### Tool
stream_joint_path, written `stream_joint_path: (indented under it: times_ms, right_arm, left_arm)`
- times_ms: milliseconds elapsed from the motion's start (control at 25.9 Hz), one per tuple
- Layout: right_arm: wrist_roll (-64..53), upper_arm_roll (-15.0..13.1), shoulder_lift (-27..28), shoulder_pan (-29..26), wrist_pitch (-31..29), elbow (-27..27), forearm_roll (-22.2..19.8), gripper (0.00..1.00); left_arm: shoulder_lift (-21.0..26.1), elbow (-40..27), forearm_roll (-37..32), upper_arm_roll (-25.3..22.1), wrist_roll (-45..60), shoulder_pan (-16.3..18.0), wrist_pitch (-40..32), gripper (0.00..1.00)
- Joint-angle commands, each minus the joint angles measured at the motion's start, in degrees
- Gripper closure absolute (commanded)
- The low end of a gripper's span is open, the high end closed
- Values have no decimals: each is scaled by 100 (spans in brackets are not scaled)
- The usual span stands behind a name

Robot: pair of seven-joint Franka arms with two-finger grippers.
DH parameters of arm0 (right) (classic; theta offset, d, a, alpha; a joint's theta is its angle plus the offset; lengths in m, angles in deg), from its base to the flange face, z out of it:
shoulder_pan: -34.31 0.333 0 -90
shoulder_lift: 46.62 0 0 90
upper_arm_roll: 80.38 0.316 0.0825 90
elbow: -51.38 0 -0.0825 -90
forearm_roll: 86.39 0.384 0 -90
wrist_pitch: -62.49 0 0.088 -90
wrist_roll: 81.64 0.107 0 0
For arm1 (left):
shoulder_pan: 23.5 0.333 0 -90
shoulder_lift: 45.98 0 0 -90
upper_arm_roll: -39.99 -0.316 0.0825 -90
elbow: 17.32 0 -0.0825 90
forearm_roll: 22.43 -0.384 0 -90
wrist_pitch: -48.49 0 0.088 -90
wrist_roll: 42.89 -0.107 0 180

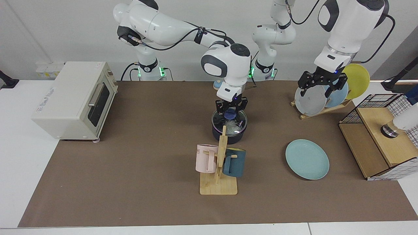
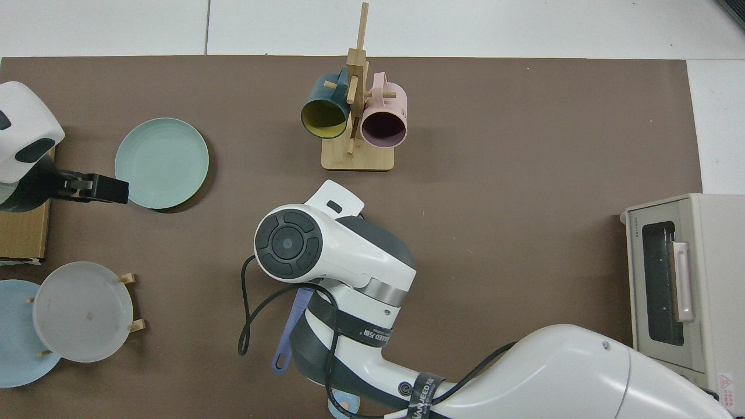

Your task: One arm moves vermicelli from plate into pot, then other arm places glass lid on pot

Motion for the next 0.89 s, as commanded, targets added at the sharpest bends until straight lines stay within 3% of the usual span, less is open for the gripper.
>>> stream_joint_path:
  times_ms: [0,193,232,425,502,541,696,850]
  right_arm:
    - [-152,100,-28,-139,-137,-121,97,100]
    - [-152,100,-28,-148,-137,-121,97,100]
    - [-152,100,-28,-148,-137,-121,97,96]
    - [-99,100,-28,-148,-137,-121,97,53]
    - [-91,100,-28,-139,-137,-121,97,29]
    - [-82,100,-28,-139,-137,-121,88,22]
    - [15,100,-28,-122,-137,-112,88,3]
    - [24,100,-28,-122,-137,-103,88,2]
  left_arm:
    - [-67,-72,87,-68,-68,-71,-39,0]
    - [-67,-72,87,-68,-77,-71,-39,0]
    - [-67,-72,87,-68,-69,-71,-39,0]
    - [-67,-72,87,-68,-68,-71,-39,0]
    - [-67,-72,87,-68,-68,-71,-39,0]
    - [-67,-72,87,-68,-68,-71,-39,0]
    - [-67,-72,87,-68,-68,-71,-39,0]
    - [-67,-72,87,-68,-68,-71,-39,0]
